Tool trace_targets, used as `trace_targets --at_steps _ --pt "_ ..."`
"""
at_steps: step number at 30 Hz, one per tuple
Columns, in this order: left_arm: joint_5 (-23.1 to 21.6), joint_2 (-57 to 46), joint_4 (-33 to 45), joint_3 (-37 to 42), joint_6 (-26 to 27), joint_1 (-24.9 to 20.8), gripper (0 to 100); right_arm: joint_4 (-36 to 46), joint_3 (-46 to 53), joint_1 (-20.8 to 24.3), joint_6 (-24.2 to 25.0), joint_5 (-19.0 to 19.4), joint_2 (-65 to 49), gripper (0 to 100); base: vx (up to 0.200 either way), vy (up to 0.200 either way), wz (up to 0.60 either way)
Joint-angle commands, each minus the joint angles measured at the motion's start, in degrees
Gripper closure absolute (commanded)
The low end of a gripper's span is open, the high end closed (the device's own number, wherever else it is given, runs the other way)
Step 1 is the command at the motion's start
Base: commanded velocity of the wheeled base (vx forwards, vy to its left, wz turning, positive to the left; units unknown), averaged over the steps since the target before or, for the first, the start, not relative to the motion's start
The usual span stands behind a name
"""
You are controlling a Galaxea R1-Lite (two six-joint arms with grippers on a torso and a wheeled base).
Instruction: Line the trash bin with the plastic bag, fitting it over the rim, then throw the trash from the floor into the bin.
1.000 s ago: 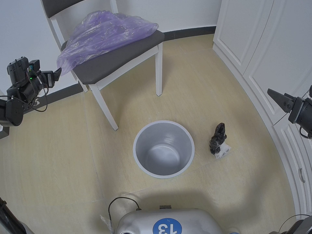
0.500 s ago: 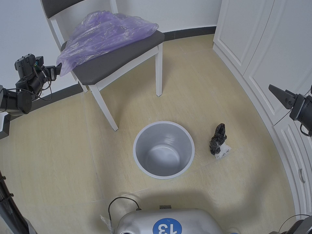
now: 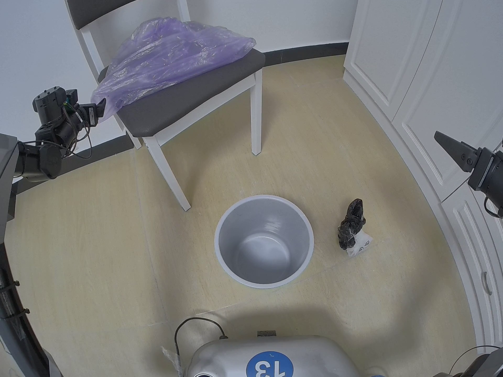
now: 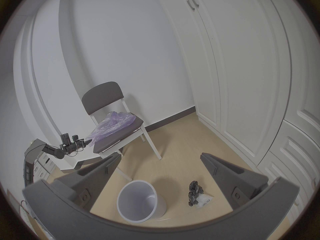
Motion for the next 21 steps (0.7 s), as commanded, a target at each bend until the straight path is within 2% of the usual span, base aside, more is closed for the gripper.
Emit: trace_targets --at_steps 1,9,12,17,21 --pt "-0.7 0.9 0.0 -0.4 -0.1 0.2 100 0.0 0.1 0.0 0.0 0.0 -0.1 0 0.0 0.0 0.0" --pt "-4.9 0.2 -1.0 -1.1 -1.5 -0.1 100 -0.4 0.2 0.0 0.0 0.0 0.0 0 0.0 0.0 0.0" --pt "-5.1 -0.7 -1.3 -0.8 -1.7 -0.7 100 -0.4 0.2 0.0 0.0 0.1 0.0 0 0.0 0.0 0.0" --pt "-5.4 -7.1 -1.9 2.1 -3.0 -3.3 100 -0.4 0.2 0.1 0.0 0.3 0.1 0 0.0 0.0 0.0" --pt "-7.7 -14.6 -1.1 5.7 -3.4 -6.5 100 -0.4 0.3 2.1 0.0 0.2 0.1 0 0.0 0.0 0.0"
